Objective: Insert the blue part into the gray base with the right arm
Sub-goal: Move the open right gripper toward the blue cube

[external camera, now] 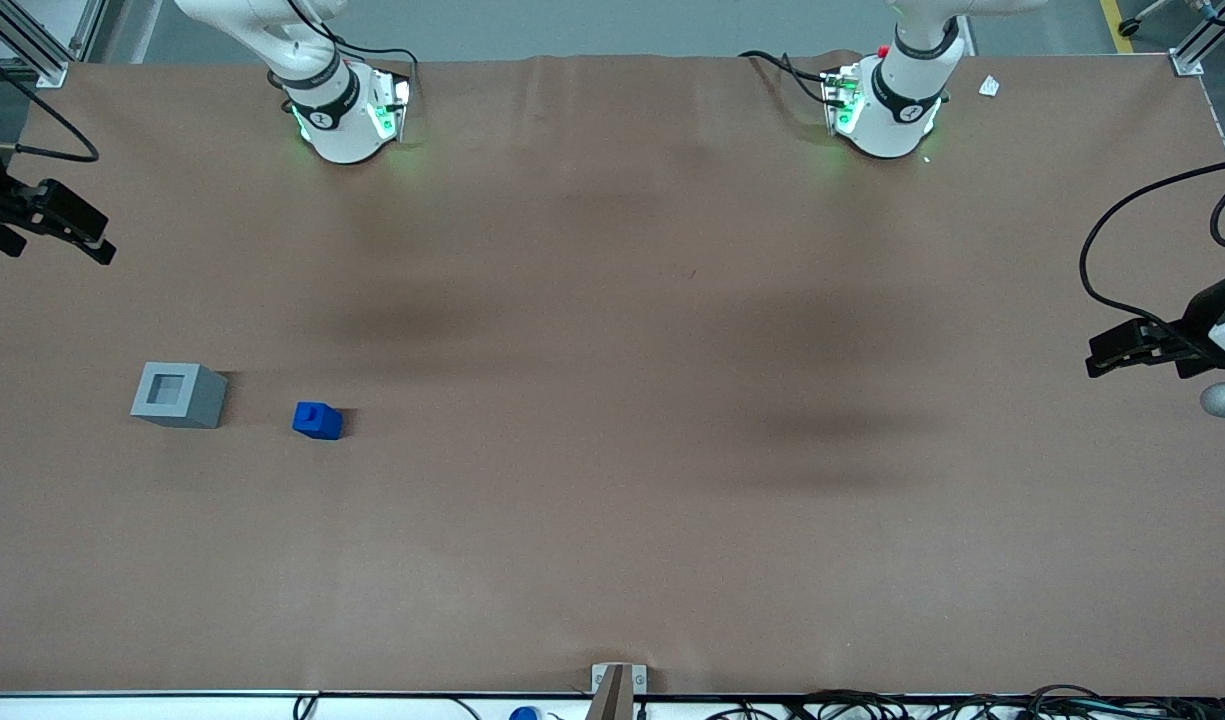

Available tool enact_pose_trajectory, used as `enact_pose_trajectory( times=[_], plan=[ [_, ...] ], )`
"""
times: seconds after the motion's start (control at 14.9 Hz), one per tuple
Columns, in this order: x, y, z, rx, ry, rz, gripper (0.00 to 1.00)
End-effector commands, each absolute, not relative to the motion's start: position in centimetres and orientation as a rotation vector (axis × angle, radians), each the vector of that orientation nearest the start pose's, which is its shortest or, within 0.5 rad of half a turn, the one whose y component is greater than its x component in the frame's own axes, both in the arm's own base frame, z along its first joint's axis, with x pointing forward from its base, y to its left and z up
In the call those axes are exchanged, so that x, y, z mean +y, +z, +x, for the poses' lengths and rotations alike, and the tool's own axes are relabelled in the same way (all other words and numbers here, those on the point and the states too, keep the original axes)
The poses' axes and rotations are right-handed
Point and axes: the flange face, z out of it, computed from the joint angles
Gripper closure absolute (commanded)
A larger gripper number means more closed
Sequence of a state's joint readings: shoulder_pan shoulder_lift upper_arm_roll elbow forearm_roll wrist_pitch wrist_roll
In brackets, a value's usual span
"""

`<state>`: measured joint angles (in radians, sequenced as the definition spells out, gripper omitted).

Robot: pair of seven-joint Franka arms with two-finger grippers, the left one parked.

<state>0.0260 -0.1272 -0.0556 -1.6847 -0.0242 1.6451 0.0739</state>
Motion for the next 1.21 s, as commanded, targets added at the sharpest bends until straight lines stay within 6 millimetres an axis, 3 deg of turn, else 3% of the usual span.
enact_pose_trajectory(
  times=[0.0,0.27,0.4,0.8,1.14],
  plan=[
    [-2.0,65.2,51.6,0.154,-0.139,-3.131,0.0],
    [-1.8,65.4,51.7,0.168,-0.149,-3.128,0.0],
    [-1.4,64.4,51.9,0.156,-0.111,-3.131,0.0],
    [-1.0,59.2,53.6,0.149,0.027,-3.136,0.0],
    [0.6,54.6,56.1,0.135,0.103,-3.08,0.0]
  ],
)
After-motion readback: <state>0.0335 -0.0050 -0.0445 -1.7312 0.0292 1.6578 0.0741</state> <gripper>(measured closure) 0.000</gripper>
